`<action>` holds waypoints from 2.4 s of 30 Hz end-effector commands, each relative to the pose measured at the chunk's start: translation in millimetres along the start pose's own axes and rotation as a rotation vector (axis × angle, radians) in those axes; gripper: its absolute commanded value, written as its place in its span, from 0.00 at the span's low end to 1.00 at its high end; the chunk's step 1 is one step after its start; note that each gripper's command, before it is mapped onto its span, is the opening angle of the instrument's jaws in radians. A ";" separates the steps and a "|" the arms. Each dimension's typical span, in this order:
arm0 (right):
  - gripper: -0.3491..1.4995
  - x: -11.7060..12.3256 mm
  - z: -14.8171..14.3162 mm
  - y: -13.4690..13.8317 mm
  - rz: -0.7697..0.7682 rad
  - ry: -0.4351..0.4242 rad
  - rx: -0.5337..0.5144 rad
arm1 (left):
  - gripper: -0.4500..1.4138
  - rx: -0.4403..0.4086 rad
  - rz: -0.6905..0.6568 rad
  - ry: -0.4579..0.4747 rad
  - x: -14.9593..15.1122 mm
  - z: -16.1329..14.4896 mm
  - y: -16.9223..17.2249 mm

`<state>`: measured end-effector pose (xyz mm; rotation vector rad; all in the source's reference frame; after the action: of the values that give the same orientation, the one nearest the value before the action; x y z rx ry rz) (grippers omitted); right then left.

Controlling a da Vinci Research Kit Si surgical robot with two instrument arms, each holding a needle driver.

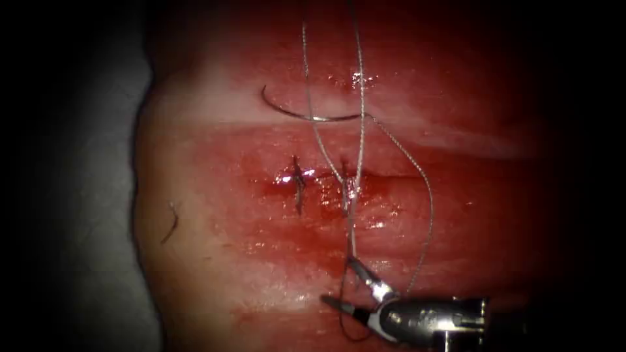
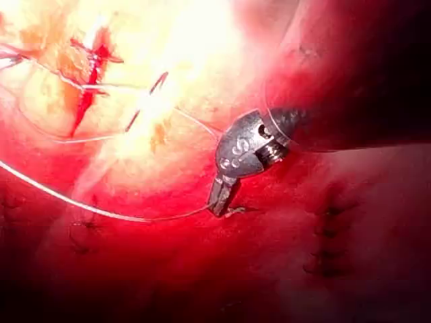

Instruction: Wound Closure

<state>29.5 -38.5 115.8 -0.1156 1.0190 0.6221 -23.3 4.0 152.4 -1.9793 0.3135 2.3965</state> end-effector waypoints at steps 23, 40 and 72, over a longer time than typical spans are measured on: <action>0.47 7.0 -1.7 3.6 0.065 0.070 0.114 | 0.00 -0.039 -0.168 0.374 13.7 -4.4 14.8; 0.00 8.1 8.6 7.6 0.053 0.108 0.295 | 0.00 -0.088 -0.243 0.397 15.3 -4.4 23.2; 0.00 7.4 11.6 14.4 0.232 0.347 0.373 | 0.00 -0.033 -0.510 0.384 10.4 -4.9 28.3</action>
<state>32.8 -18.4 118.1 0.2424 1.4924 0.6162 -24.0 -24.5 145.1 -2.1847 -0.2139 1.7130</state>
